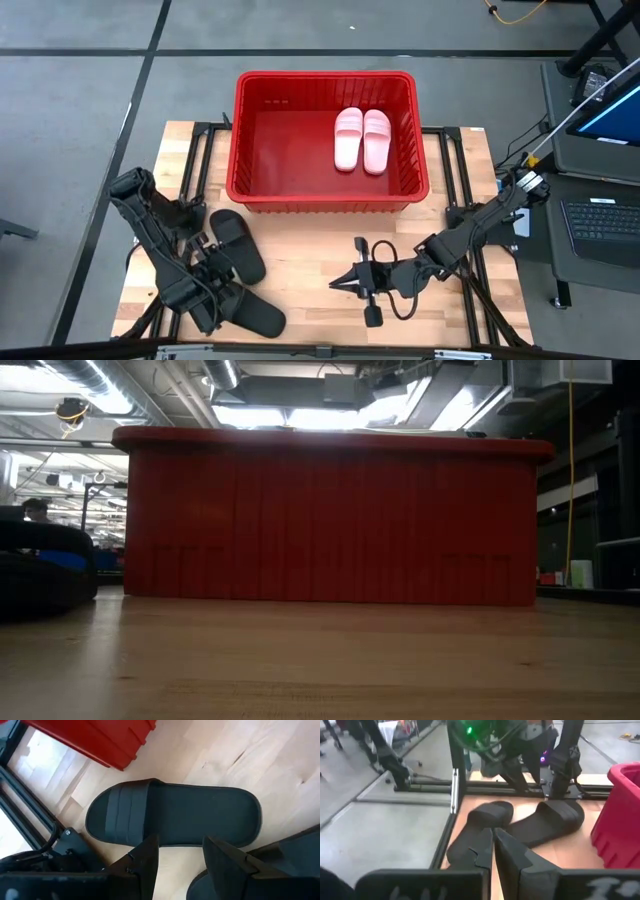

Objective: Pick and place slides into bin
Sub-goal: Put the top black slide into the red bin

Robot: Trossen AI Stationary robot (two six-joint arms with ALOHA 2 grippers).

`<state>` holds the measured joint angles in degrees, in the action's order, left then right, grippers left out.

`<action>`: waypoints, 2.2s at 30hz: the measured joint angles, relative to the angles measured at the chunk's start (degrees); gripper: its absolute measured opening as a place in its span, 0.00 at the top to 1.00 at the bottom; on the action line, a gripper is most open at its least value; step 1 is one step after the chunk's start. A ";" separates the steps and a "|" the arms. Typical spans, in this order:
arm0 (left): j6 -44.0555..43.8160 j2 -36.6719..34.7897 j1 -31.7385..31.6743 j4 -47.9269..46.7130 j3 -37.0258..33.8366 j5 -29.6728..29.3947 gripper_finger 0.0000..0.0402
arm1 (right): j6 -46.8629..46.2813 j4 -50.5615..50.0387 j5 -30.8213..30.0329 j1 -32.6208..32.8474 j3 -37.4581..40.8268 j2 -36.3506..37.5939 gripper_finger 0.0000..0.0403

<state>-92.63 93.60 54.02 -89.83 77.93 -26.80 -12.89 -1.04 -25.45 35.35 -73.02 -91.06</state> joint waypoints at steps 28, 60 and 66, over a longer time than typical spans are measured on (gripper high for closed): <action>3.46 -0.01 0.85 9.64 -15.19 -0.58 0.63 | -1.07 29.52 -0.58 -5.61 20.00 2.75 0.95; 8.97 0.00 -8.13 12.81 -24.57 -0.61 0.75 | -2.30 29.05 -0.37 -8.70 20.00 2.75 0.95; 8.56 0.00 -8.39 14.89 -26.78 0.53 0.78 | -3.60 29.05 -0.37 -8.65 20.01 2.75 0.95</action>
<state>-84.07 93.60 45.63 -74.94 51.15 -26.27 -16.49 28.01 -25.82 26.70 -53.01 -88.31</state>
